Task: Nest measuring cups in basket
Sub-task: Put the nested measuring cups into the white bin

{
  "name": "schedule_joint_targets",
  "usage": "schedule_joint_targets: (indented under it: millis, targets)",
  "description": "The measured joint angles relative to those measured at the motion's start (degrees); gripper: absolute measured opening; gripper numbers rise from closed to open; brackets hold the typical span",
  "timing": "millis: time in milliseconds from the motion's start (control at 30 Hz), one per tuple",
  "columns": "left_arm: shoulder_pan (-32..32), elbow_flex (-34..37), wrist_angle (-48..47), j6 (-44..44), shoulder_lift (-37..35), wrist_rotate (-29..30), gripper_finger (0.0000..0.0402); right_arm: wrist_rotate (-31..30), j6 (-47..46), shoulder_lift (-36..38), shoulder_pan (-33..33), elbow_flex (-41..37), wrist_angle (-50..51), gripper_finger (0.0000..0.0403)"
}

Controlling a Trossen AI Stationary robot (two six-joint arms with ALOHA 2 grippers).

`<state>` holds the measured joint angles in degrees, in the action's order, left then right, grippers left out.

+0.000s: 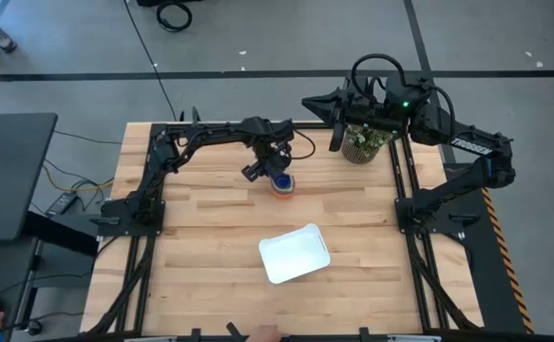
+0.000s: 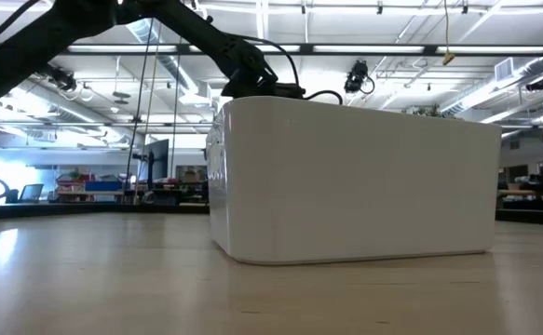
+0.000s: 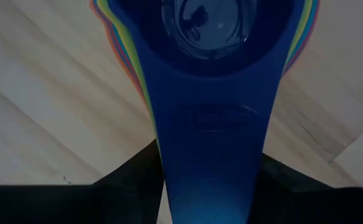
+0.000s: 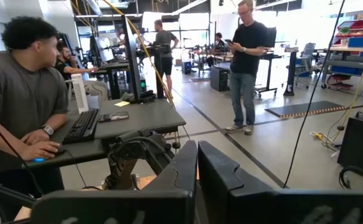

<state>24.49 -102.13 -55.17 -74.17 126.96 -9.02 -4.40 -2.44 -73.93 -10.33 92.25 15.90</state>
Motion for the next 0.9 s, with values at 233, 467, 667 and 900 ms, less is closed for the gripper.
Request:
schedule_joint_targets:
  millis: [233,467,667,900]
  targets:
    - [0.0,0.0,-0.2,2.1,-0.1,0.0,0.0168,0.0,0.0,0.0,0.0,0.0,0.0,0.0022]
    - [-0.1,-0.7,-0.8,2.6,-0.3,1.7,0.0158,0.0,0.0,0.0,0.0,0.0,0.0,0.0022]
    - [-0.1,-4.0,-5.1,2.9,-0.4,2.0,0.0156,0.0,0.0,0.0,0.0,0.0,0.0,0.0022]
    - [-0.3,-4.0,-5.5,2.4,-0.4,1.9,0.0156,0.0,0.0,0.0,0.0,0.0,0.0,0.0022]
